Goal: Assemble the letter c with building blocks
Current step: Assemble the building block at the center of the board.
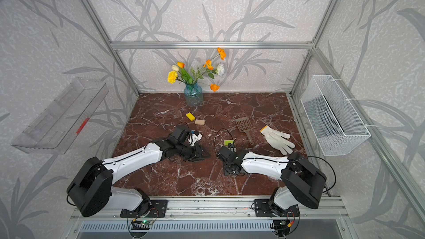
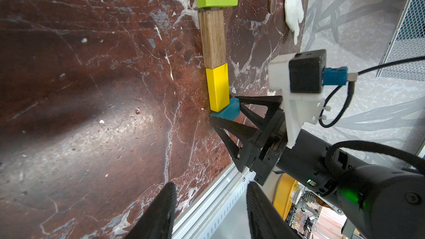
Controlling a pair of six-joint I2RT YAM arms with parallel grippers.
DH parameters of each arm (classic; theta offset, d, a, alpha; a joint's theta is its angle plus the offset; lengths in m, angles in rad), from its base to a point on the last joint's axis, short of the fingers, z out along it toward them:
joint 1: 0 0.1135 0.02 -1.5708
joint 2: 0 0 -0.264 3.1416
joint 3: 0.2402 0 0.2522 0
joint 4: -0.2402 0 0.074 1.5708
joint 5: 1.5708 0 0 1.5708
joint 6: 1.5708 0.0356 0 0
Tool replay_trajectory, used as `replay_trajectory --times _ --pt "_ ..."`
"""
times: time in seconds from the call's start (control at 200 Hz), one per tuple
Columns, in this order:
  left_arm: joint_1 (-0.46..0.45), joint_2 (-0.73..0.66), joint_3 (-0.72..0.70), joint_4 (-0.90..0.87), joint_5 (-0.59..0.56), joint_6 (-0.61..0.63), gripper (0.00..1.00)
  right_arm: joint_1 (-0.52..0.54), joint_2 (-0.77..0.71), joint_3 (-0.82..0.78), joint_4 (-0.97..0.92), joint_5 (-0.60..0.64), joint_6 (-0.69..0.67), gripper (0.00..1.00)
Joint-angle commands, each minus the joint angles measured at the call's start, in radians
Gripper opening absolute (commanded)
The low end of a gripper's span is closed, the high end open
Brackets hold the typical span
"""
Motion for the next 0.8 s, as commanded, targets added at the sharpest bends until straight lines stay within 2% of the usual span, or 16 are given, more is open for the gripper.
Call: replay_trajectory --times 0.0,0.645,0.715,0.795 --pt "0.003 -0.007 -0.01 0.015 -0.003 -0.002 0.5 0.005 0.014 0.017 -0.04 0.028 0.009 0.63" --pt "0.001 -0.006 -0.007 0.01 -0.008 -0.003 0.5 0.0 0.032 0.038 -0.041 0.045 0.001 0.64" --pt "0.001 -0.008 -0.008 0.009 -0.008 -0.004 0.49 0.0 0.031 0.038 -0.044 0.047 0.0 0.66" --pt "0.001 -0.006 -0.009 0.011 -0.01 -0.005 0.49 0.0 0.027 0.036 -0.053 0.053 0.007 0.75"
